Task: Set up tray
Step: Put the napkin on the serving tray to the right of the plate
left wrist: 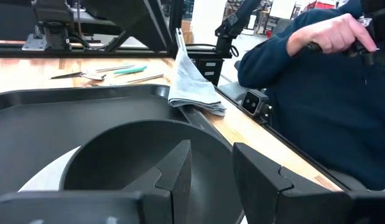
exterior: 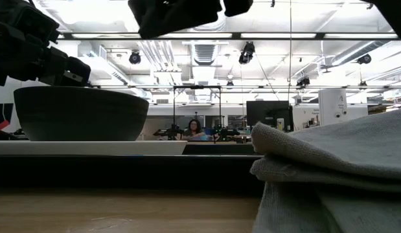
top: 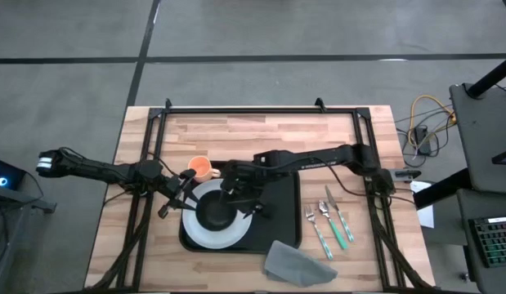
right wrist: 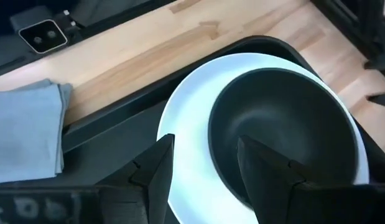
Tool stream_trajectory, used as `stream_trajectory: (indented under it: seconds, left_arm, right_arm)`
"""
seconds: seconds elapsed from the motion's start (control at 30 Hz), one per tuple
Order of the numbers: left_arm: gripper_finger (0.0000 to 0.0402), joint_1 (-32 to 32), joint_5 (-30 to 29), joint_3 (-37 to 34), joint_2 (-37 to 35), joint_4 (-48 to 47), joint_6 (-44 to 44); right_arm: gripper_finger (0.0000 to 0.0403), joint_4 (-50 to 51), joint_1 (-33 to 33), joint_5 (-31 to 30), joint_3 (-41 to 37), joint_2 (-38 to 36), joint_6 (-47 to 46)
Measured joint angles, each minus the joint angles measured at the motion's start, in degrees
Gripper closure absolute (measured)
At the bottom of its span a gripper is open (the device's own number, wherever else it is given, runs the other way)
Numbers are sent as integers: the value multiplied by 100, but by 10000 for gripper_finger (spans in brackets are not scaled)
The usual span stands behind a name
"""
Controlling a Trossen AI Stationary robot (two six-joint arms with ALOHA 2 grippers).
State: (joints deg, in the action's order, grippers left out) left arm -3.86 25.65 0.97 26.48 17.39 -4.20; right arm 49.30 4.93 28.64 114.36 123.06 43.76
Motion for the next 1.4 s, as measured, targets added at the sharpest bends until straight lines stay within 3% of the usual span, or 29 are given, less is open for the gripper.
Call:
stream_trajectory:
  seconds: [0.17,0.5,0.7,1.17,1.27,1.4]
  left_arm:
    - [303,0,0,0,2,0,0]
    - [303,0,-1,2,28,0,-5]
    - [303,1,0,2,24,0,-5]
    - [303,2,-4,-26,28,-4,-3]
    - [303,0,-4,-26,28,-4,-3]
    - [303,1,-4,-26,30,-4,-3]
  right_arm:
    - [236,-686,-81,-8,-789,-497,-155]
    - [236,-2694,-399,-52,-2945,-2218,-725]
    - [236,-3531,-451,-518,-3963,-2876,-851]
    - [236,-3567,-323,-681,-4537,-3121,-1970]
    - [236,-3545,-121,-1091,-4660,-3176,-2117]
    - [238,-3559,235,-2273,-4852,-3392,-2151]
